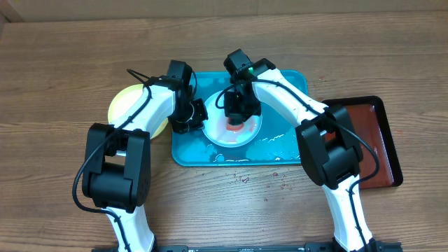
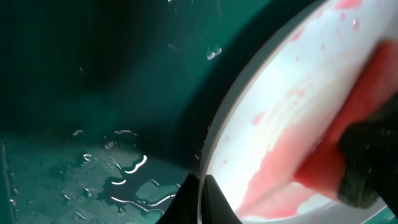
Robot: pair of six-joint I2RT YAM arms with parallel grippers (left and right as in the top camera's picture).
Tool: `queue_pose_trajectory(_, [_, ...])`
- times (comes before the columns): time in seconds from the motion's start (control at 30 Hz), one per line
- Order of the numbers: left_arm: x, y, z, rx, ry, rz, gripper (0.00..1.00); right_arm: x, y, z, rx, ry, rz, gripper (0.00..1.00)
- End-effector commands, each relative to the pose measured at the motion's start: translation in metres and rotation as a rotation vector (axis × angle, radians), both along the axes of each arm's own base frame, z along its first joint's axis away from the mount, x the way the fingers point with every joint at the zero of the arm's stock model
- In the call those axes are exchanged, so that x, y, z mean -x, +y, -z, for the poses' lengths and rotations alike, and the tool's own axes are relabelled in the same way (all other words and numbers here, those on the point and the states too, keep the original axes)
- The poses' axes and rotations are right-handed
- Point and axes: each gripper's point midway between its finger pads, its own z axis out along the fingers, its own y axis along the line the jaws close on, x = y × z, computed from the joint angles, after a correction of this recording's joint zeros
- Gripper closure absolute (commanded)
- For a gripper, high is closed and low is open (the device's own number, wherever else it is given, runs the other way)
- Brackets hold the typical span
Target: Clean dirty plates on tray and stack at the side
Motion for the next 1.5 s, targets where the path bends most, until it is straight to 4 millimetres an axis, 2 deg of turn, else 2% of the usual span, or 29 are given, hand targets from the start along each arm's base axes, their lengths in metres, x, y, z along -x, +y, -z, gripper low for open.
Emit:
queue_pose_trajectory(0.0, [0.004, -0.008, 0.001, 0.028, 0.003, 0.038, 0.96, -0.005, 0.007, 0.012, -0.002, -0.02, 0.035, 0.96])
queue_pose_trajectory(0.13, [0.005, -0.008, 0.001, 0.027, 0.007, 0.038, 0.96, -0.019, -0.019, 0.015, 0.086, -0.061, 0.077, 0.96])
queue_pose_trajectory(0.33, [0.005, -0.008, 0.001, 0.027, 0.006, 0.038, 0.96, -0.025, -0.074, 0.01, 0.205, -0.016, 0.155, 0.96])
queue_pose_trajectory(0.5, [0.005, -0.007, 0.001, 0.027, 0.006, 0.041, 0.96, -0.033, -0.096, -0.002, 0.213, 0.0, 0.157, 0.96])
queue_pose_trajectory(0.6, [0.005, -0.008, 0.001, 0.027, 0.005, 0.041, 0.96, -0.035, -0.09, -0.003, 0.166, -0.001, 0.121, 0.96])
queue_pose_trajectory(0.67, [0.005, -0.008, 0.001, 0.027, 0.005, 0.041, 0.96, -0.038, -0.078, -0.004, 0.102, -0.011, 0.086, 0.96])
queue_pose_trajectory(0.83, [0.005, -0.008, 0.001, 0.027, 0.005, 0.042, 0.96, -0.038, -0.026, -0.014, -0.085, -0.045, -0.009, 0.96])
queue_pose_trajectory(1.03, [0.005, -0.008, 0.001, 0.027, 0.004, 0.045, 0.96, -0.017, 0.013, -0.01, -0.115, -0.05, -0.093, 0.96])
queue_pose_trajectory(1.17, [0.005, -0.008, 0.001, 0.027, 0.005, 0.045, 0.96, -0.004, 0.022, -0.001, -0.108, -0.033, -0.122, 0.96])
queue_pose_trajectory(1.3, [0.005, -0.008, 0.001, 0.027, 0.005, 0.045, 0.96, 0.004, 0.027, -0.002, -0.134, -0.004, -0.133, 0.96])
queue_pose_trajectory(1.4, [0.005, -0.008, 0.001, 0.027, 0.005, 0.045, 0.96, 0.002, 0.023, -0.001, -0.131, -0.002, -0.123, 0.96])
queue_pose_trajectory(1.47, [0.005, -0.008, 0.001, 0.027, 0.004, 0.048, 0.96, -0.008, 0.008, -0.001, -0.116, -0.009, -0.09, 0.96])
